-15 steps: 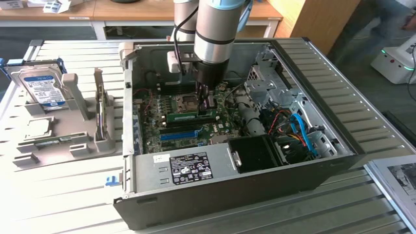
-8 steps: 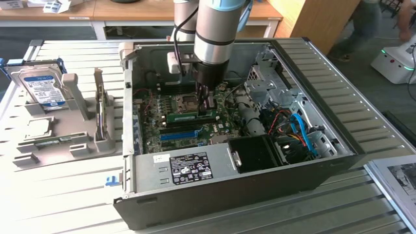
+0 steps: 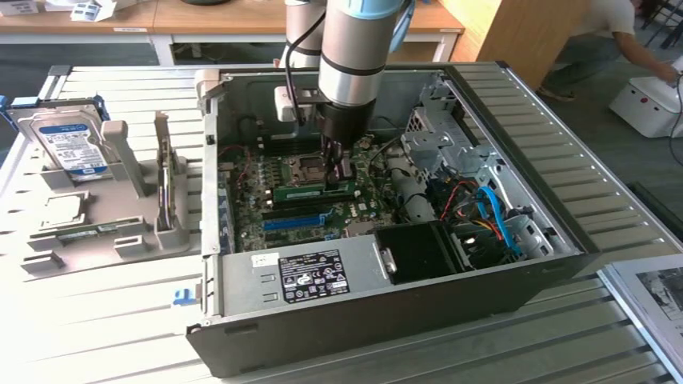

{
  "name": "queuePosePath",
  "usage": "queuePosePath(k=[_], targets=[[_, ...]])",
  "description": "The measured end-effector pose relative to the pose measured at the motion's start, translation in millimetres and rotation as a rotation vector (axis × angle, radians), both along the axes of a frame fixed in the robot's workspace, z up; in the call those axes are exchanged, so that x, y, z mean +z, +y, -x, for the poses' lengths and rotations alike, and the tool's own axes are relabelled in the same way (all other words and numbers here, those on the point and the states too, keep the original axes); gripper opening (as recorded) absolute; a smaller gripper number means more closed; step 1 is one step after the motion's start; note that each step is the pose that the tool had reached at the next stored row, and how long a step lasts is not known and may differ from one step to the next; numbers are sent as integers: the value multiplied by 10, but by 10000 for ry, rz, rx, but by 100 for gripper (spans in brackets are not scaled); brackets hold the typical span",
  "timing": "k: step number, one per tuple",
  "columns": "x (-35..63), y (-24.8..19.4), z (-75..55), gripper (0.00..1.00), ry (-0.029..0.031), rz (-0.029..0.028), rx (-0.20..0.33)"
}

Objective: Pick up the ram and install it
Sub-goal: 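Insert the ram into the slot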

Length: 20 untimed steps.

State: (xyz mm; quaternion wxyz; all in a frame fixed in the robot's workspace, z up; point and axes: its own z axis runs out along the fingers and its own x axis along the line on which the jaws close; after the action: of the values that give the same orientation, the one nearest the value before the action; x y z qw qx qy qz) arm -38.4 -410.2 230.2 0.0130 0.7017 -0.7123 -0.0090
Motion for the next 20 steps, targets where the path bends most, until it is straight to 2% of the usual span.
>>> queuePosePath(k=[20], targets=[[-3,0,0,12,1,0,89]])
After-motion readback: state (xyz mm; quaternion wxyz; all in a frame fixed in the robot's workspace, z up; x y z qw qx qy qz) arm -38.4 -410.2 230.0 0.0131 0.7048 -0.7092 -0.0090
